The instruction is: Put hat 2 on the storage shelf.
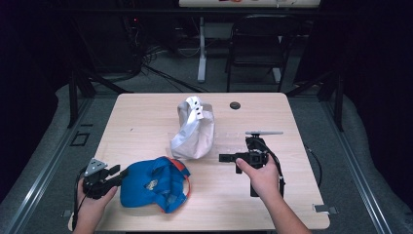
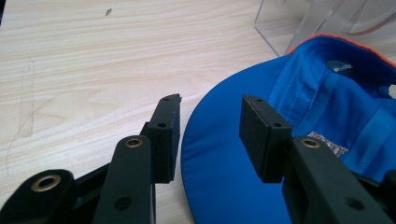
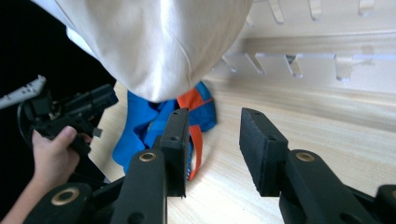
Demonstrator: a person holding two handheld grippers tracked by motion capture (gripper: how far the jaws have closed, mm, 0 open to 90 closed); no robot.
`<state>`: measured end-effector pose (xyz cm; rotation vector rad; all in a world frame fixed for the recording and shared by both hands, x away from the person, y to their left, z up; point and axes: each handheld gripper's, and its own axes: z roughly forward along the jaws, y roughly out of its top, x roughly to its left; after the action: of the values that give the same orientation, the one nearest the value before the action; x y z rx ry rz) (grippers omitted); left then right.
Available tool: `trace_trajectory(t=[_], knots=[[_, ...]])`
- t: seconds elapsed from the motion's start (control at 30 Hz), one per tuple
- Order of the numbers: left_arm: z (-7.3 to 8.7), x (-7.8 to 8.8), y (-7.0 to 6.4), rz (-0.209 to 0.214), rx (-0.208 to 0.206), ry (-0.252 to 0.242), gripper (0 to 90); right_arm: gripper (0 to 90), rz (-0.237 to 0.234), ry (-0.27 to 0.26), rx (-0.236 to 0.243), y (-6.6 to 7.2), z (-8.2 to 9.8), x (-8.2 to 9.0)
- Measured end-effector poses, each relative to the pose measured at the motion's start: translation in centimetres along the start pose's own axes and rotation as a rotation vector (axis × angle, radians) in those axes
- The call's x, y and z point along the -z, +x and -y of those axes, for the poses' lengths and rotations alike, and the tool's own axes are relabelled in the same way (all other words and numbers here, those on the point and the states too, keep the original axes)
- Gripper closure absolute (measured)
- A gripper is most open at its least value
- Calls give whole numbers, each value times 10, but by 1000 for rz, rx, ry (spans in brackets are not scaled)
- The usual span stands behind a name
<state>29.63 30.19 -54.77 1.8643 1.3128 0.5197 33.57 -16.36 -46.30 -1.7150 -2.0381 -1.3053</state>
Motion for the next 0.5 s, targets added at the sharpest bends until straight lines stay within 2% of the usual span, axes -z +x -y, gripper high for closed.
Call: trace_trajectory(t=[0.23,0.33,0.43,0.47,0.5], knots=[[2,-1,4,-19,3,21,574,629,-4,-25,43,-4,20,-11],[3,-1,4,-20,-1,25,546,612,-12,-39,44,-5,27,-16],[3,-3,4,-23,-7,33,530,579,6,-44,46,-6,34,-22],[4,-3,4,-23,-8,35,530,583,9,-32,38,-7,36,-24],[4,-3,4,-23,-10,36,530,627,5,-11,34,-8,40,-30]])
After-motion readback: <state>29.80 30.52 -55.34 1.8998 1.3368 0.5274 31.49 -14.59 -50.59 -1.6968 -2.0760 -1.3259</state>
